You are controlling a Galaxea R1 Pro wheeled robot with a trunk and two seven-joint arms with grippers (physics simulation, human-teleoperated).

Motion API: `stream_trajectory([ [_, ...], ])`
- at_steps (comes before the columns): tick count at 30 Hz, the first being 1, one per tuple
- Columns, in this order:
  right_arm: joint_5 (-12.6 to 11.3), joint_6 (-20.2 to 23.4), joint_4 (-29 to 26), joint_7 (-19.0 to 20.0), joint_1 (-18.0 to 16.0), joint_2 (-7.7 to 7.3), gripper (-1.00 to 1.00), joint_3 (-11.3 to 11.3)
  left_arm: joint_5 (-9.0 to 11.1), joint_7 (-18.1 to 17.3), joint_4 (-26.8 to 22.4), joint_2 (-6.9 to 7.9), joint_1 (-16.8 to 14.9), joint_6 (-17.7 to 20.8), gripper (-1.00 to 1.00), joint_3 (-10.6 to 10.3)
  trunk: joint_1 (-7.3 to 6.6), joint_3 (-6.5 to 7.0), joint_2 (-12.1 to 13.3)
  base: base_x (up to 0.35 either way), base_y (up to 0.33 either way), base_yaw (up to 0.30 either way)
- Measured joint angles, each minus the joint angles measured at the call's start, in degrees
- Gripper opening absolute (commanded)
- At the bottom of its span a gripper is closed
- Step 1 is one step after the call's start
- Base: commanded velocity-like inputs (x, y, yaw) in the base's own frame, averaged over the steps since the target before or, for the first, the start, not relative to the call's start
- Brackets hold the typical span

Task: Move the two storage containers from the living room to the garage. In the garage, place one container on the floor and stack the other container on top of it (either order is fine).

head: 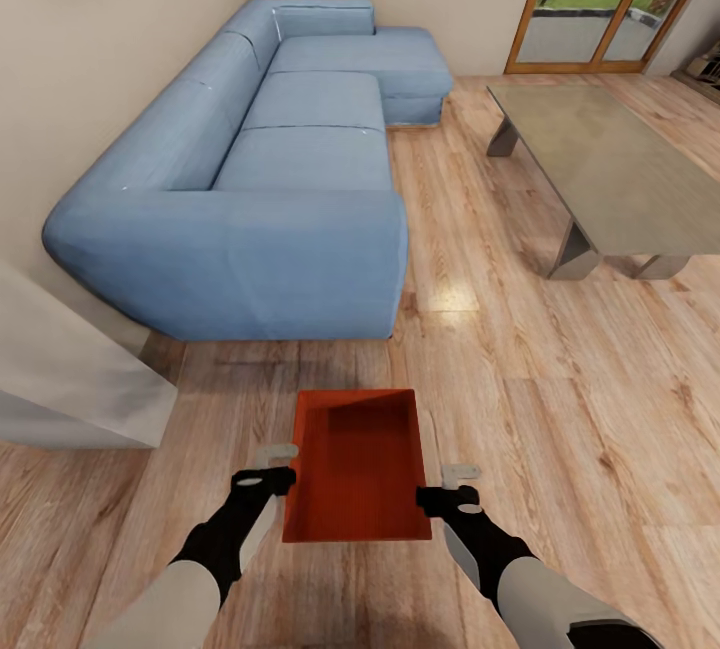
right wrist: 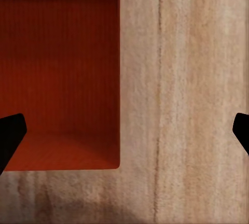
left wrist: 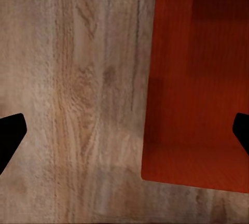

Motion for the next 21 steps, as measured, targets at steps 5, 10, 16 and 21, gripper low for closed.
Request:
stream_trajectory([
  [5,0.0,0.0,0.0,0.0,0.0,-0.12,1.0,0.0,-1.1,-0.1,-0.5,-0.16,0.0,0.0,1.0,-0.1,0.0,0.0,0.0,0.0,0.0,0.0],
  [10,0.0,0.0,0.0,0.0,0.0,-0.02,1.0,0.0,-1.2,0.2,-0.6,-0.29,0.0,0.0,1.0,-0.1,0.0,0.0,0.0,0.0,0.0,0.0],
  [16,0.0,0.0,0.0,0.0,0.0,0.01,1.0,0.0,-1.3,0.6,-0.8,-0.31,0.0,0.1,1.0,0.1,0.0,0.0,0.0,0.0,0.0,0.0],
  [21,0.0,0.1,0.0,0.0,0.0,0.01,1.0,0.0,-1.2,0.7,-0.9,-0.31,0.0,0.1,1.0,0.2,0.0,0.0,0.0,0.0,0.0,0.0],
])
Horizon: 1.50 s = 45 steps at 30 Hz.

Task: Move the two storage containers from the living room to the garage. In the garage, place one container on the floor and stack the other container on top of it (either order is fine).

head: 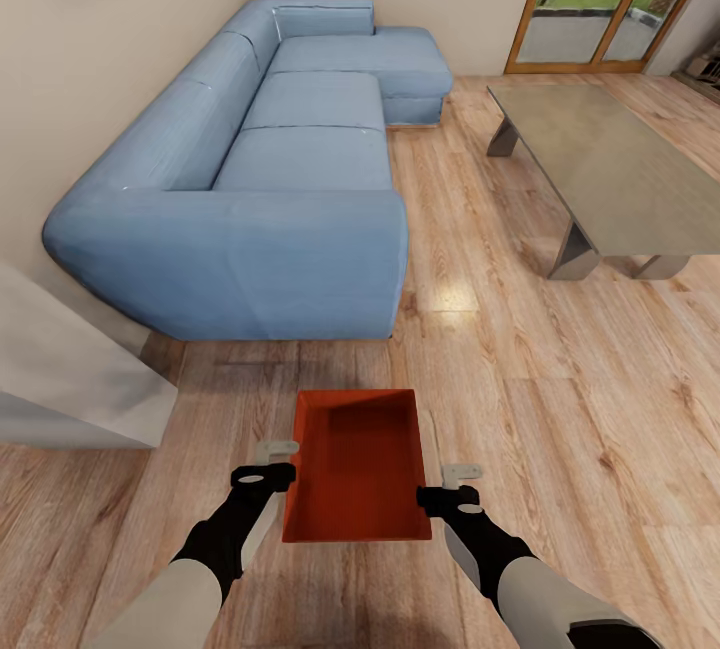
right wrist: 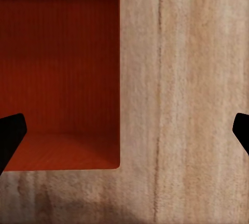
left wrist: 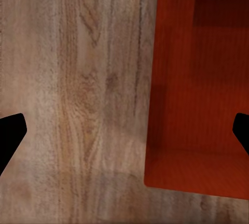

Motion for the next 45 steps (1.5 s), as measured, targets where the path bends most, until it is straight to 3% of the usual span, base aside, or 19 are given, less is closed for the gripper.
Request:
stream_trajectory([
  [29,0.3,-0.4,-0.8,0.0,0.0,-0.31,1.0,-0.1,0.1,-0.2,0.2,0.0,0.0,0.0,1.0,0.0,6.37,-5.2,-11.6,0.0,0.0,0.0],
  [45,0.2,0.2,-7.0,0.2,0.0,0.15,1.0,0.0,0.0,-0.1,0.0,0.0,0.0,-0.1,1.0,-0.1,6.37,-5.21,-11.6,0.0,0.0,0.0],
])
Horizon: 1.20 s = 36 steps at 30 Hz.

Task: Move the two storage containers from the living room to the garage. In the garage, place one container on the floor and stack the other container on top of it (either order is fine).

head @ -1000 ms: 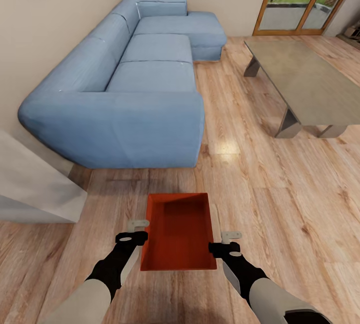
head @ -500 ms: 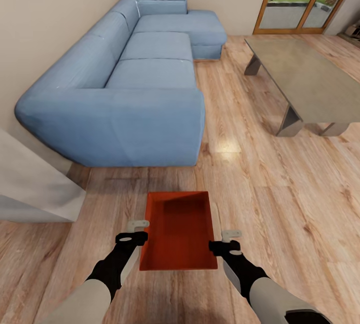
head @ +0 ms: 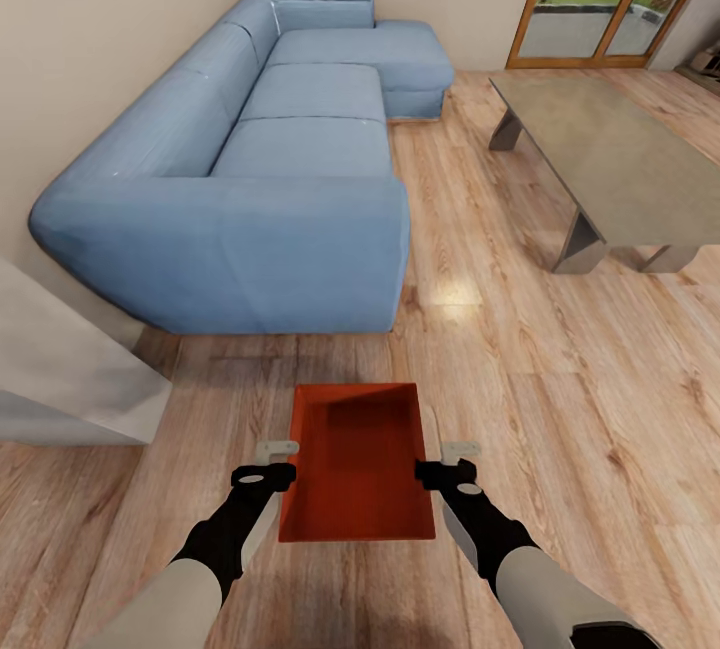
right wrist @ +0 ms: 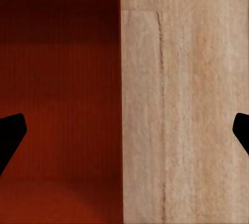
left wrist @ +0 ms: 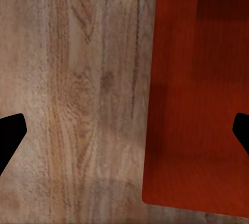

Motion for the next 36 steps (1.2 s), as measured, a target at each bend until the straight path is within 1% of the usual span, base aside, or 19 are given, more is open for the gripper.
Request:
stream_trajectory([
  [22,0.1,0.1,0.7,0.2,0.0,-0.1,1.0,0.2,0.0,0.0,0.0,0.0,0.0,0.0,1.0,0.0,0.0,0.0,0.0,0.0,0.0,0.0],
  [31,0.0,0.2,0.7,0.6,0.0,-0.38,1.0,0.2,0.0,-0.1,0.0,0.0,0.0,0.0,1.0,0.0,0.0,0.0,0.0,0.0,0.0,0.0],
  [36,-0.1,0.4,0.8,0.6,0.0,-0.39,1.0,0.2,0.0,-0.1,0.0,0.02,0.0,0.0,1.0,0.0,1.09,-0.89,-2.0,0.0,0.0,0.0],
])
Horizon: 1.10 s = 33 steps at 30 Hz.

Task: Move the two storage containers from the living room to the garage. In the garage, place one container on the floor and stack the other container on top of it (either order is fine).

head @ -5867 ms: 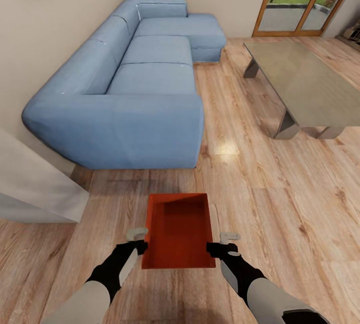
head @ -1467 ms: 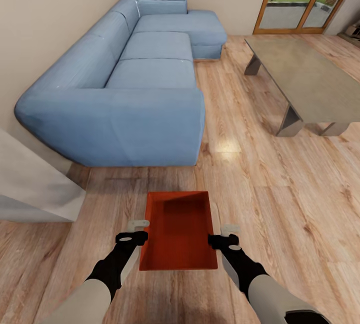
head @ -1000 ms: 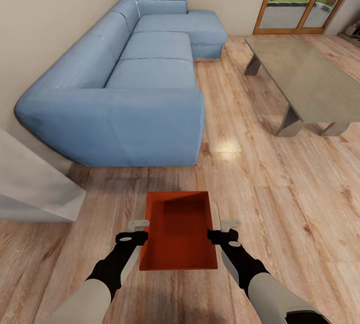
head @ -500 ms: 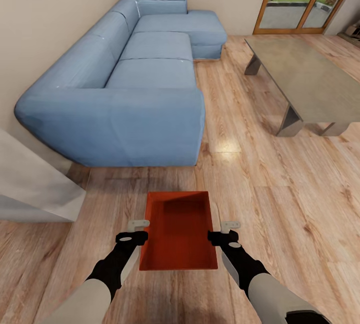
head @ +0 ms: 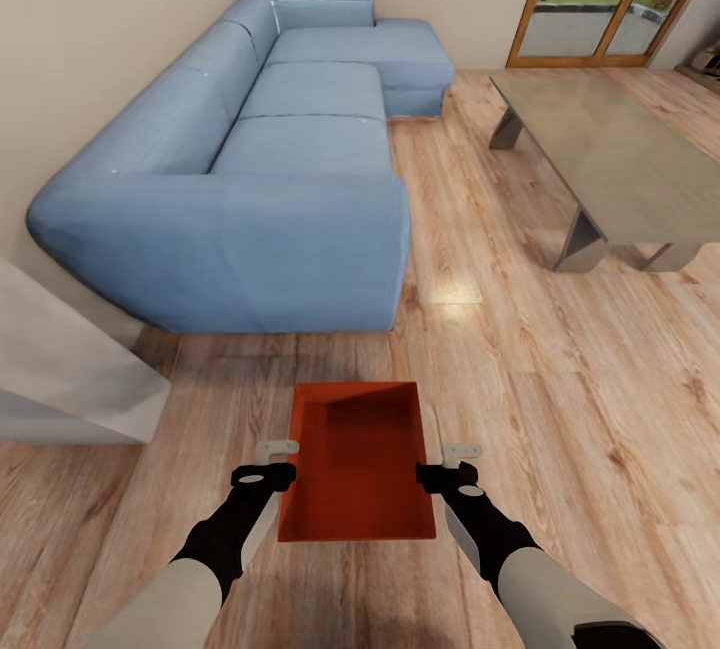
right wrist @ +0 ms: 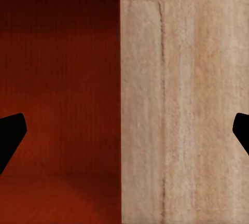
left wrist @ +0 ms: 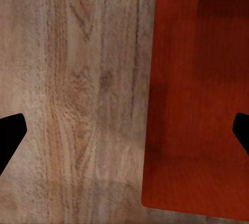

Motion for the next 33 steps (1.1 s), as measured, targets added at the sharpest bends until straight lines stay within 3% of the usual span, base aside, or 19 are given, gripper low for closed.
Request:
stream_trajectory([
  [33,-0.1,0.0,0.1,-0.1,0.0,0.0,1.0,0.0,0.0,-0.3,0.0,0.07,0.0,0.1,1.0,0.0,7.25,-5.92,-13.2,0.0,0.0,0.0],
])
